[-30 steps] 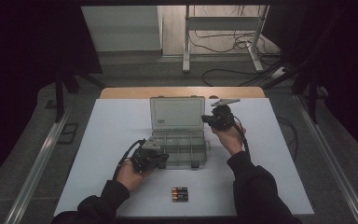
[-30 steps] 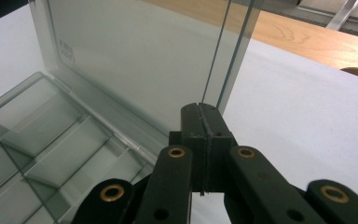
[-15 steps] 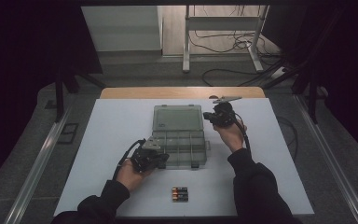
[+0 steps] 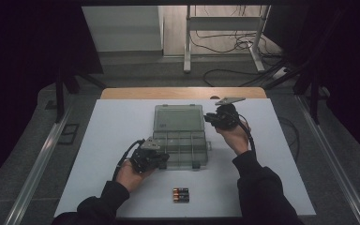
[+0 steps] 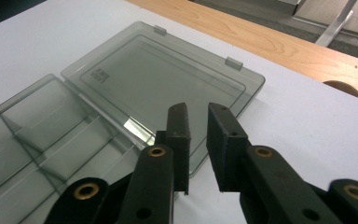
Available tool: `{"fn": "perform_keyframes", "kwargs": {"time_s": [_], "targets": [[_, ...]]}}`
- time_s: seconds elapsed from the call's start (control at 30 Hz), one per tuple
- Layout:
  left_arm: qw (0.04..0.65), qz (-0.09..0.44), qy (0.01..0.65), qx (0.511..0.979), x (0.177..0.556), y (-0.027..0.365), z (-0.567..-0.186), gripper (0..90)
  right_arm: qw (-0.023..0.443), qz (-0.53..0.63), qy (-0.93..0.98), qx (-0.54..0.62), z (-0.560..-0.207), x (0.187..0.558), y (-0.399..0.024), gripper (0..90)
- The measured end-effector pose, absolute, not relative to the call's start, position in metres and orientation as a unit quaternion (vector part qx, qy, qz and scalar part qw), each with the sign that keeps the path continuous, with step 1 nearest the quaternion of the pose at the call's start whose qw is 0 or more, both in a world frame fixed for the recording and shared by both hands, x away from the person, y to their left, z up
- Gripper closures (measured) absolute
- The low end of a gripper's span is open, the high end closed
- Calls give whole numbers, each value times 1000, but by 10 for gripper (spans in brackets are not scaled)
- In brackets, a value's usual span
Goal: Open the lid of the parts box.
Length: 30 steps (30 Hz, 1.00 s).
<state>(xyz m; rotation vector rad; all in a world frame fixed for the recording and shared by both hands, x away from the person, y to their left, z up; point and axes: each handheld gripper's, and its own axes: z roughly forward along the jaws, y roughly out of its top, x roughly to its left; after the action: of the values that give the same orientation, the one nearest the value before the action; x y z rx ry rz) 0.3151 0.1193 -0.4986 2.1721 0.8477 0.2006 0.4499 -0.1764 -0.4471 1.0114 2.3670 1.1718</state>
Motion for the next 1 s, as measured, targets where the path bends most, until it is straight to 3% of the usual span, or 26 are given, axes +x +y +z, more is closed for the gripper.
{"fn": "perform_keyframes", "kwargs": {"time_s": [0.57, 1.0], "targets": [[407, 92, 337, 844, 306, 128, -487, 786, 147, 412, 836, 332, -436, 423, -177, 627], [417, 106, 350, 832, 301, 143, -479, 686, 166, 410, 839, 317, -425, 397, -178, 553]]}}
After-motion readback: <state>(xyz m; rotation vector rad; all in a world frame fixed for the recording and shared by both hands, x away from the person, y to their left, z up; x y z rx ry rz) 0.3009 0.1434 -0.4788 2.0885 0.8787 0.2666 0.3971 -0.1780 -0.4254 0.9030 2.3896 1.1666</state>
